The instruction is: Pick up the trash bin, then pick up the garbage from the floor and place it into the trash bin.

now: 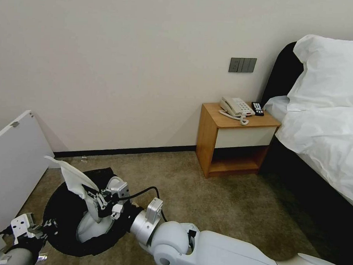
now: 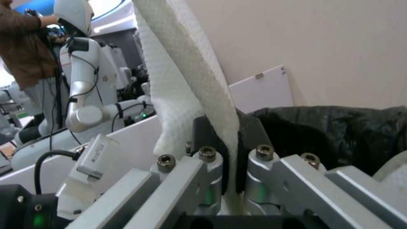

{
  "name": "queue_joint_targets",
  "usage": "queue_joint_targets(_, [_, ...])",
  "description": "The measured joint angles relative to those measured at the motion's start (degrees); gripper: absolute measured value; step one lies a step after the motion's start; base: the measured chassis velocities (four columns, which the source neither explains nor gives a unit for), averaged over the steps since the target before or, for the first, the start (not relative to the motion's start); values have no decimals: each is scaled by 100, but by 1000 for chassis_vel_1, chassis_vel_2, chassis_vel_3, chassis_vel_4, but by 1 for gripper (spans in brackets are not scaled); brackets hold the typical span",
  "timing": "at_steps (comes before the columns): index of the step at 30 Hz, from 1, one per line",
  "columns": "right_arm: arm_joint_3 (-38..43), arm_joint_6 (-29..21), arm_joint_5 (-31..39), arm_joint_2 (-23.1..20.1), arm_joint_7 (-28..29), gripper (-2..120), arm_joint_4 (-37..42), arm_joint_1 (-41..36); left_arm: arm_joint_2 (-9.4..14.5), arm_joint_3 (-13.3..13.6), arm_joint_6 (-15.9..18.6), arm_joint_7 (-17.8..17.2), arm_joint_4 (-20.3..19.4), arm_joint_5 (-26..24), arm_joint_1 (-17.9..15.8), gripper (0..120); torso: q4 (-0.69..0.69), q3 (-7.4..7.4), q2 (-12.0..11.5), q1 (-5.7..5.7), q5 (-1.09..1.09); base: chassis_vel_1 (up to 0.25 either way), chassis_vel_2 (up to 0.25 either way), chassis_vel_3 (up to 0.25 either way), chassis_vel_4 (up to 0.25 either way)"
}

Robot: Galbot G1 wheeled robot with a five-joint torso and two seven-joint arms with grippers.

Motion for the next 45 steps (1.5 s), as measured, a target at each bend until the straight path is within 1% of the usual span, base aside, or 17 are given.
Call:
queue_joint_targets(21, [-105,46,-156,108,-97,2,-415,-107,-22,16,0,0,-34,2,38,2,0,0,0,0,0,0,0,0,0])
queue_joint_targets(23, [-100,24,-168,54,-118,12,-365,-120,-20,15,1,0,-25,3,39,2,0,0,0,0,0,0,0,0,0])
queue_joint_targets(24, [-100,24,-168,54,-118,12,-365,-120,-20,15,1,0,-25,3,39,2,0,0,0,0,0,0,0,0,0])
queue_joint_targets(26, [-86,10,-176,9,-122,20,-325,-127,-19,13,0,0,-17,4,38,2,0,0,0,0,0,0,0,0,0])
queue_joint_targets(27, [-73,5,-178,-13,-123,29,-301,-128,-19,12,0,1,-8,4,37,2,0,0,0,0,0,0,0,0,0])
queue_joint_targets(30, [-55,-2,-178,-34,-123,32,-269,-127,-19,12,1,1,1,6,36,2,0,0,0,0,0,0,0,0,0])
queue_joint_targets(32, [-23,-23,-178,-76,-123,45,-190,-120,-30,16,0,2,18,18,33,2,0,0,0,0,0,0,0,0,0])
queue_joint_targets(33, [-23,-23,-178,-76,-123,45,-190,-120,-30,16,0,2,18,18,33,2,0,0,0,0,0,0,0,0,0])
queue_joint_targets(34, [-2,-31,-179,-95,-123,54,-148,-115,-32,17,0,2,22,21,33,2,0,0,0,0,0,0,0,0,0])
queue_joint_targets(35, [-2,-31,-179,-95,-123,54,-148,-115,-32,17,0,2,22,21,33,2,0,0,0,0,0,0,0,0,0])
queue_joint_targets(37, [34,-38,-179,-119,-122,66,-91,-112,-29,12,0,3,49,24,32,2,0,0,0,0,0,0,0,0,0])
queue_joint_targets(39, [49,-41,-180,-124,-121,69,-71,-110,-28,12,0,3,58,26,32,2,0,0,0,0,0,0,0,0,0])
queue_joint_targets(40, [73,-45,-180,-129,-115,76,-35,-108,-28,14,0,3,66,29,31,2,0,0,0,0,0,0,0,0,0])
queue_joint_targets(41, [73,-45,-180,-129,-115,76,-35,-108,-28,14,0,3,66,29,31,2,0,0,0,0,0,0,0,0,0])
queue_joint_targets(43, [117,-55,-180,-141,-103,85,39,-102,-31,26,0,3,72,36,27,2,0,0,0,0,0,0,0,0,0])
queue_joint_targets(44, [117,-55,-180,-141,-103,85,39,-102,-31,26,0,3,72,36,27,2,0,0,0,0,0,0,0,0,0])
queue_joint_targets(45, [150,-60,-180,-150,-94,92,87,-98,-31,28,0,4,80,39,24,2,0,0,0,0,0,0,0,0,0])
